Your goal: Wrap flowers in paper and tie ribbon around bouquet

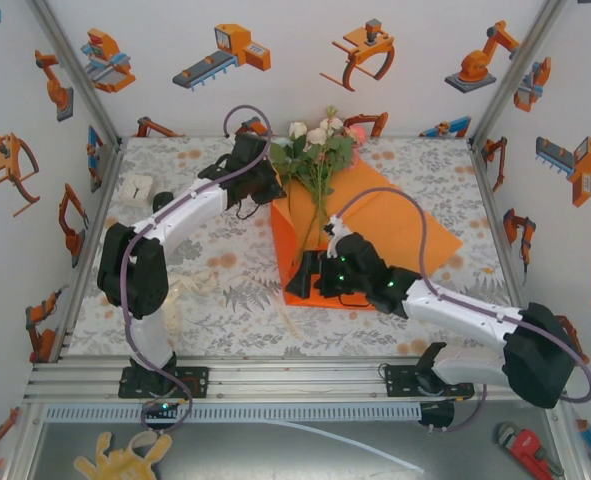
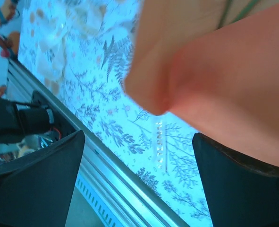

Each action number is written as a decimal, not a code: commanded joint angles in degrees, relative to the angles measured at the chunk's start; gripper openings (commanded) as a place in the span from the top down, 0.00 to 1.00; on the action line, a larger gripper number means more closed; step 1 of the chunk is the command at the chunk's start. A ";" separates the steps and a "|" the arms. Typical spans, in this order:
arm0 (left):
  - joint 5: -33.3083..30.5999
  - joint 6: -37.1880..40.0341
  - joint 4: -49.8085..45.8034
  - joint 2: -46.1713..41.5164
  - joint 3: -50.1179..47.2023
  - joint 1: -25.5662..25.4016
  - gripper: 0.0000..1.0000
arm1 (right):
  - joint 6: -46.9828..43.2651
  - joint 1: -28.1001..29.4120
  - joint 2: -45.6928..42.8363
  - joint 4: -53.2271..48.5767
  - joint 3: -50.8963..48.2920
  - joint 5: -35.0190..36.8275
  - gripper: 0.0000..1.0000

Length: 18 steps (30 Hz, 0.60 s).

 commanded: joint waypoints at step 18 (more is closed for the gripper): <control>-1.96 -1.43 6.60 1.89 2.39 -6.18 0.81 | 12.86 5.88 15.78 -4.57 4.75 22.19 0.82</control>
